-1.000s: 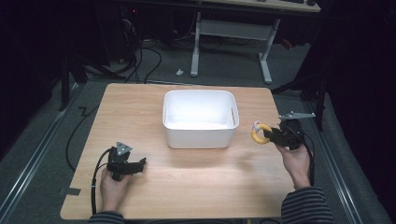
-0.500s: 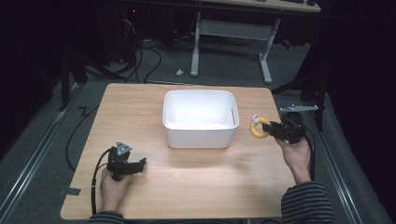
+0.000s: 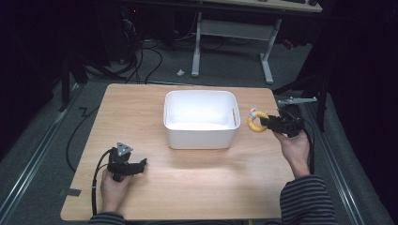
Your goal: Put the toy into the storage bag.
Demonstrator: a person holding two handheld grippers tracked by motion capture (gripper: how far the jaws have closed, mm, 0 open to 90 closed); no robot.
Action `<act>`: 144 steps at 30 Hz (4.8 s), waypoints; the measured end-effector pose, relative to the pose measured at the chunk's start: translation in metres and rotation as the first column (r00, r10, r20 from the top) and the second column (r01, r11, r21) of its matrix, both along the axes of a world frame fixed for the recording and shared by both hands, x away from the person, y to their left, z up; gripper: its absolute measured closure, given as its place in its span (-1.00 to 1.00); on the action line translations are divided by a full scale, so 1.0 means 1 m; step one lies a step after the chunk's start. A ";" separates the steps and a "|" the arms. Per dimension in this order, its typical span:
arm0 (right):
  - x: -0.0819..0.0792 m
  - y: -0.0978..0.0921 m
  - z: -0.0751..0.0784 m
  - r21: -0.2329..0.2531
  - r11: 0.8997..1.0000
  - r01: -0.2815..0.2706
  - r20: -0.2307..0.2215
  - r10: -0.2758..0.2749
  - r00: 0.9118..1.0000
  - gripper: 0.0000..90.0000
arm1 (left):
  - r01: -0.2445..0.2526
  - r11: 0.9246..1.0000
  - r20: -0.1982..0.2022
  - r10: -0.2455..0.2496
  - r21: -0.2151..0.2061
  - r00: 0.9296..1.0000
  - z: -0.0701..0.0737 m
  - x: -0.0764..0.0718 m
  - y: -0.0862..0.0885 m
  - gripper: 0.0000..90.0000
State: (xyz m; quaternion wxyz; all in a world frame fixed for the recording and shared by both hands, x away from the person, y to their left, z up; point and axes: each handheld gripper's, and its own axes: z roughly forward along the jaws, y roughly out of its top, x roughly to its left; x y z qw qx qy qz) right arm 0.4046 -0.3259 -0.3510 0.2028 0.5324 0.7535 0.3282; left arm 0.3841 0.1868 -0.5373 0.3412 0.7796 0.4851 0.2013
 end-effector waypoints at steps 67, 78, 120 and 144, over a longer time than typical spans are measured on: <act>0.059 0.112 0.007 0.020 0.978 -0.208 -0.043 0.209 0.977 0.53 | 0.000 1.000 0.001 0.000 0.001 1.000 0.000 0.000 0.000 -0.67; 0.067 0.127 -0.007 0.010 0.970 -0.243 -0.098 0.243 0.965 0.54 | 0.002 1.000 0.000 -0.002 0.001 1.000 0.000 0.000 -0.001 -0.66; 0.062 0.135 -0.019 0.046 0.956 -0.290 -0.178 0.294 0.939 0.30 | -0.005 1.000 0.002 0.005 0.001 1.000 0.000 0.000 -0.001 -0.66; 0.019 0.080 0.002 0.052 0.979 -0.197 -0.018 0.198 0.980 0.11 | -0.009 1.000 0.003 0.009 0.001 1.000 0.000 0.000 -0.001 -0.65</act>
